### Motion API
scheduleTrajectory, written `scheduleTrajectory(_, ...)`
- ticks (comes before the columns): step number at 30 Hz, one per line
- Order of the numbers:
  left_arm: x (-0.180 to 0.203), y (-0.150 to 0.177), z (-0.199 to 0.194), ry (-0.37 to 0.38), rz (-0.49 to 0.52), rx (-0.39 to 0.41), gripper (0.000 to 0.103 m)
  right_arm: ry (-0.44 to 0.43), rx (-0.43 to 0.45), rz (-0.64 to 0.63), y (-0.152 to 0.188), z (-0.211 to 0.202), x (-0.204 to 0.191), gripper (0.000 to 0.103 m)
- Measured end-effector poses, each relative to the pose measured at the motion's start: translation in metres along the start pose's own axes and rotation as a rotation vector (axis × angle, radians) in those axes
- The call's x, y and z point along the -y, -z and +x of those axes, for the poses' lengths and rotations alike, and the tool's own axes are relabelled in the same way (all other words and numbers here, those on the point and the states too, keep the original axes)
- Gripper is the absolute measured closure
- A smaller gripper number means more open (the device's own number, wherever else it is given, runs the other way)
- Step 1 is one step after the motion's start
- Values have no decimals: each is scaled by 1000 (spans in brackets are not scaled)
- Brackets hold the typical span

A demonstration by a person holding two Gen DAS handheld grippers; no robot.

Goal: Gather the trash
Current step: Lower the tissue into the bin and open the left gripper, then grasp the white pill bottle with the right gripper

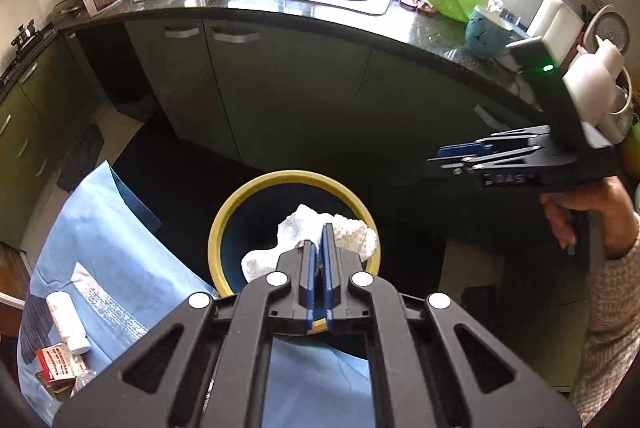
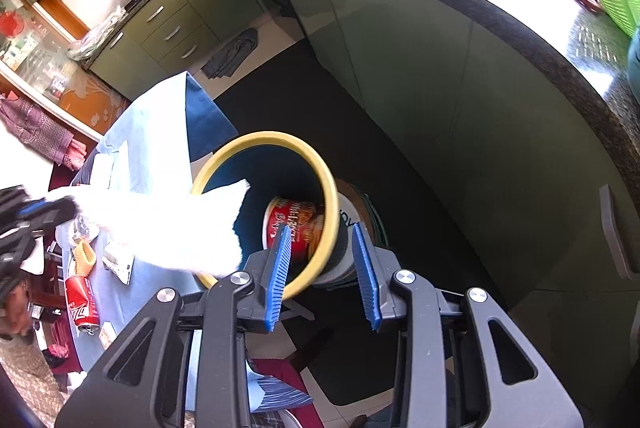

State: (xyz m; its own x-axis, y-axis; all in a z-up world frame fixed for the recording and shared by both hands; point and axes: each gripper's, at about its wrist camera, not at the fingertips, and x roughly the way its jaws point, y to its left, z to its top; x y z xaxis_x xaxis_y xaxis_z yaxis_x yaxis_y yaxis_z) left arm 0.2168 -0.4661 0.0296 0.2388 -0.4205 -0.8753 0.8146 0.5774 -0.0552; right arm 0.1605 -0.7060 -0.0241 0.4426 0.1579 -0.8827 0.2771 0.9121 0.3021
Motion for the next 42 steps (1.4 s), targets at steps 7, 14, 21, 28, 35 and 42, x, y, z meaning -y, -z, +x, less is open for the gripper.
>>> scheduleTrajectory(7,-4,17,27,-39,-11,-53,44,4,-6,-12,6,-6,3,64)
scheduleTrajectory(14,-29,67,-113,-26,-76,204,21,-39,-35,-122,5,8,-49,57)
scheduleTrajectory(21,-87,184,-230,-306,-272,388,6,-119,-108,-344,-4,45,-171,53)
scheduleTrajectory(28,-132,288,-245,-387,-456,336,6,-222,-192,-413,-25,101,-320,53)
scheduleTrajectory(35,-162,338,-256,-381,-495,336,6,-171,-290,-346,-53,175,-434,53)
scheduleTrajectory(42,-166,358,-251,-368,-491,321,6,-57,-321,-278,-76,226,-477,53)
